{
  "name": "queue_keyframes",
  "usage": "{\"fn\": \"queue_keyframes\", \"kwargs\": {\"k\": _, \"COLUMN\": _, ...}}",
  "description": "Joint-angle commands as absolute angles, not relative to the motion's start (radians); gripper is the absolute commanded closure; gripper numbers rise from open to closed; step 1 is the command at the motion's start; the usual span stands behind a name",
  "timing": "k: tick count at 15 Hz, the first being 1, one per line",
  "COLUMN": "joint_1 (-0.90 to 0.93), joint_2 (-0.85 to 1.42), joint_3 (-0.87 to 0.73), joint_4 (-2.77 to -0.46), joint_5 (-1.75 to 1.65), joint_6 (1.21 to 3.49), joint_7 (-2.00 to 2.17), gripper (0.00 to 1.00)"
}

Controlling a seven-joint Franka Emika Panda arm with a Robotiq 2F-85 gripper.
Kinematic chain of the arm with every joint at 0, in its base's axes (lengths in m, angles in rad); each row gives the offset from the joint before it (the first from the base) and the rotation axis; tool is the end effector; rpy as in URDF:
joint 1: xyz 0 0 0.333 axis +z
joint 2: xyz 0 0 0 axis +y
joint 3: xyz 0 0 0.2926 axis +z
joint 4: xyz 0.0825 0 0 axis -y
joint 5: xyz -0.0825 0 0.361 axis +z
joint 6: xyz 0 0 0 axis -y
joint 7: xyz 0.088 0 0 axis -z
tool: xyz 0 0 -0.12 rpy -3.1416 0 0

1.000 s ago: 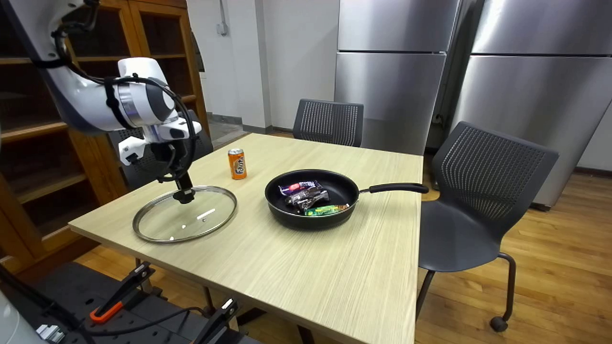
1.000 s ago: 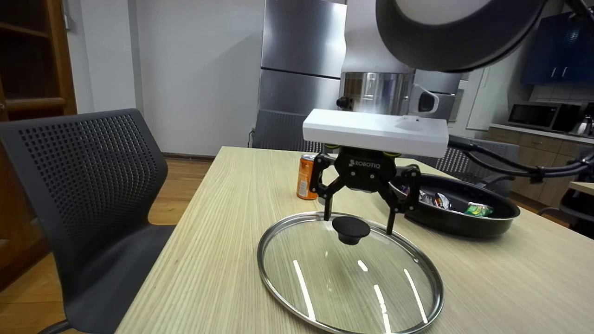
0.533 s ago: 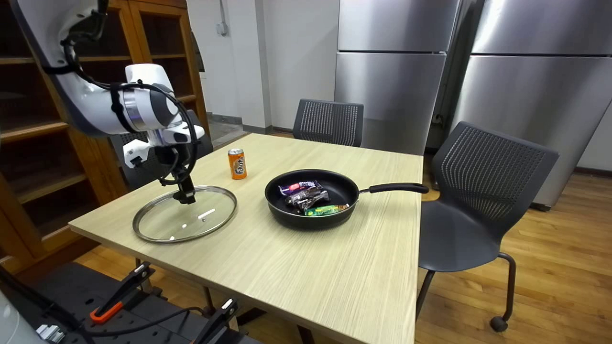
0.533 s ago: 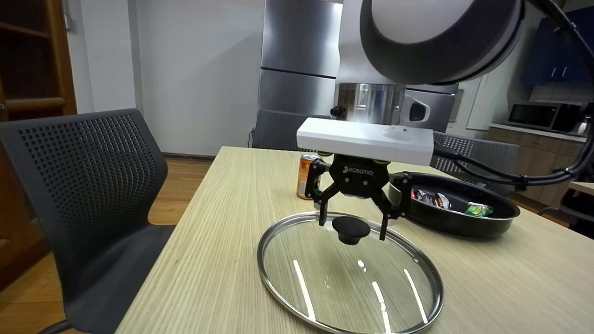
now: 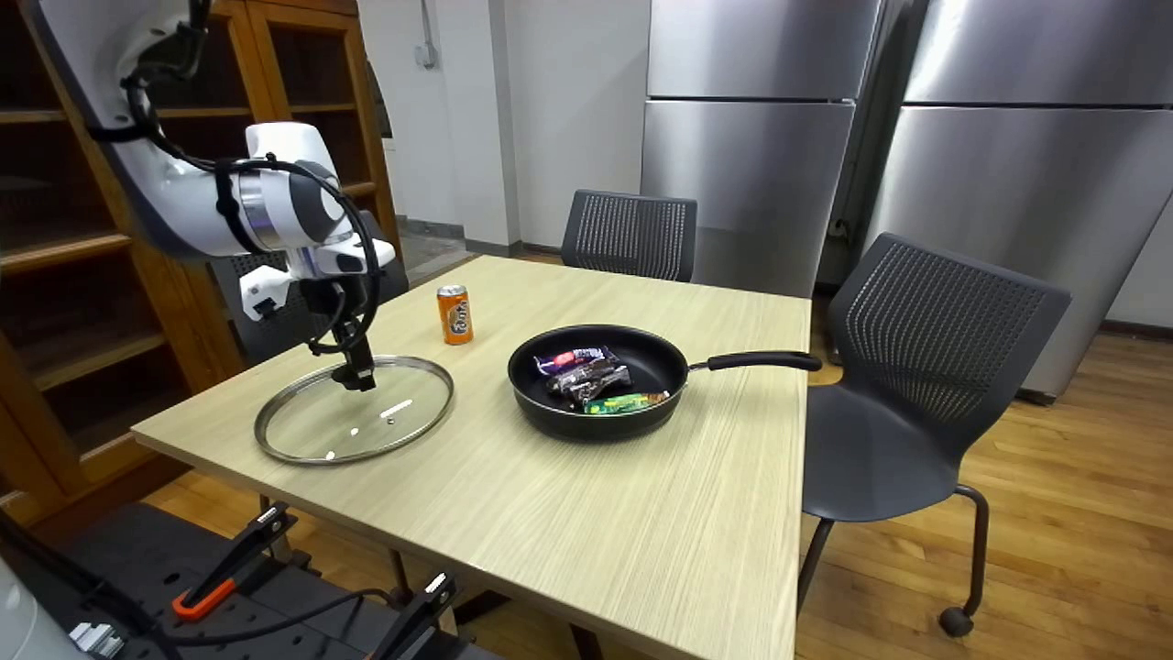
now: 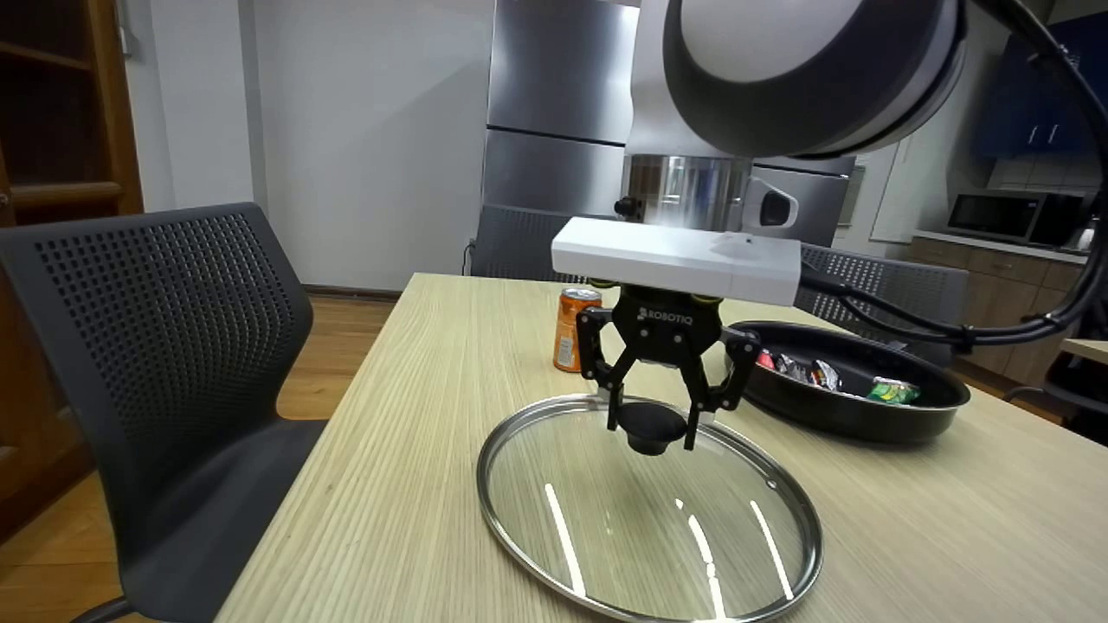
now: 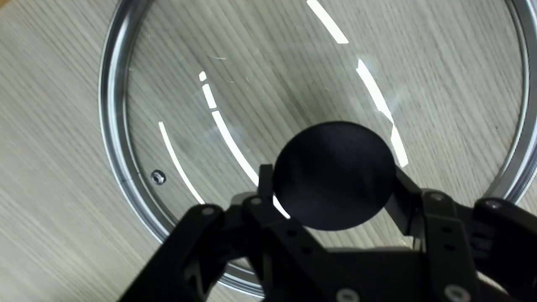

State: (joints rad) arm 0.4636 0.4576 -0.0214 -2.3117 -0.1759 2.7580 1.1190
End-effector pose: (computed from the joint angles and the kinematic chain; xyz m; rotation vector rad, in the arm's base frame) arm 0.4473 0.2180 0.1316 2.9797 -0.7785 0.0675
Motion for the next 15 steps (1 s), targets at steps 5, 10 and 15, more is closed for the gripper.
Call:
{"fn": "queue_keyframes", "kwargs": {"k": 5, "joint_1": 0.445, "joint_2": 0.412, "joint_3": -0.015, "joint_4": -2.337, "joint_5": -0.163, "joint_6": 2.756, "joint_7": 1.094, "gripper": 0.61}}
{"fn": "queue_keyframes", "kwargs": {"k": 10, "joint_1": 0.445, "joint_2": 0.334, "joint_3": -0.032, "joint_4": -2.405, "joint_5": -0.173, "joint_6": 2.788, "joint_7": 1.105, "gripper": 0.61}}
{"fn": "queue_keyframes", "kwargs": {"k": 15, "joint_1": 0.405, "joint_2": 0.257, "joint_3": -0.036, "joint_4": -2.453, "joint_5": -0.166, "joint_6": 2.806, "joint_7": 1.084, "gripper": 0.61}}
